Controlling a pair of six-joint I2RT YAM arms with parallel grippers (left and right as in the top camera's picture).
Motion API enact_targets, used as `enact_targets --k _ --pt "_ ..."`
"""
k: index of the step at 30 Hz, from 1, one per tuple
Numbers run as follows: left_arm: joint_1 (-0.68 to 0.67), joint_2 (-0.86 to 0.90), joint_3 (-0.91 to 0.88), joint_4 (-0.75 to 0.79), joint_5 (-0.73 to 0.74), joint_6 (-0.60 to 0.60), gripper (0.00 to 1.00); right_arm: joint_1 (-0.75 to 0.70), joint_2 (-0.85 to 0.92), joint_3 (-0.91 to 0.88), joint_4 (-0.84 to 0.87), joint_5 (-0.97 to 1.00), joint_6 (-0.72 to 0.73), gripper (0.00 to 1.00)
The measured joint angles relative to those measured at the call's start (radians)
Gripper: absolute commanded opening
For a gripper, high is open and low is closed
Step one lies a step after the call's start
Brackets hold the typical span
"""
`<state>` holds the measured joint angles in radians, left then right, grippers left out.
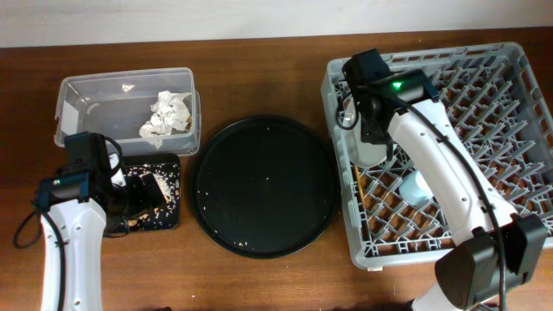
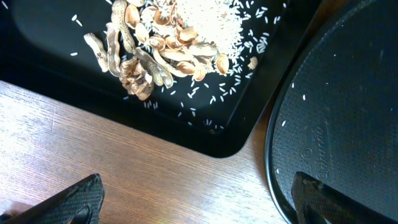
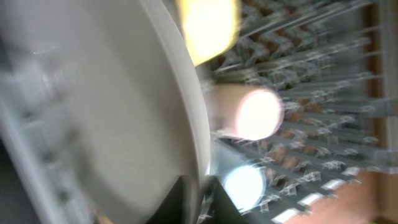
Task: Sort waste into correct bins and load items into the dishwasher rack
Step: 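Lift the white plate and stand it upright in the rack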
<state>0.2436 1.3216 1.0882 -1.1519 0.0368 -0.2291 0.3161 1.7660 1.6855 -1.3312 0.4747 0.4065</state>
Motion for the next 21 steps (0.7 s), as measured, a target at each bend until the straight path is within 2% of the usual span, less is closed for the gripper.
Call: enact_targets --k 4,7,8,9,10,11,13,15,17,18,21 --pt "0.000 0.000 0.000 0.000 0.000 0.000 0.96 0.021 0.002 0.000 0.008 -0.150 0.002 0.57" --pt "0.000 0.000 0.000 0.000 0.000 0.000 0.96 0.006 -0.009 0.000 0.008 -0.200 0.000 0.73" --pt "0.000 0.000 0.000 0.000 0.004 0.000 0.96 -0.021 -0.032 -0.001 0.007 -0.219 0.000 0.84" --pt "0.000 0.000 0.000 0.001 0.008 0.000 0.96 -0.059 -0.067 -0.001 0.004 -0.239 0.000 0.85" --pt "0.000 0.000 0.000 0.002 0.013 0.000 0.99 -0.118 -0.116 -0.001 0.002 -0.282 -0.022 0.91" --pt "0.000 0.000 0.000 0.012 0.020 0.000 0.99 -0.175 -0.153 -0.001 -0.001 -0.348 -0.074 0.93" --pt "-0.039 0.000 -0.001 0.095 0.065 0.035 0.99 -0.272 -0.178 0.000 -0.031 -0.574 -0.291 0.99" --pt "-0.149 0.000 -0.002 0.169 0.098 0.074 0.99 -0.298 -0.176 0.000 -0.040 -0.698 -0.409 0.99" --pt "-0.277 0.000 -0.002 0.190 0.119 0.126 0.99 -0.301 -0.175 0.000 -0.053 -0.734 -0.442 0.99" --pt "-0.332 0.000 -0.002 0.152 0.117 0.152 0.99 -0.302 -0.175 -0.001 -0.067 -0.722 -0.435 0.99" --pt "-0.343 0.000 -0.003 0.013 0.079 0.179 0.99 -0.303 -0.175 -0.001 -0.116 -0.680 -0.406 0.99"
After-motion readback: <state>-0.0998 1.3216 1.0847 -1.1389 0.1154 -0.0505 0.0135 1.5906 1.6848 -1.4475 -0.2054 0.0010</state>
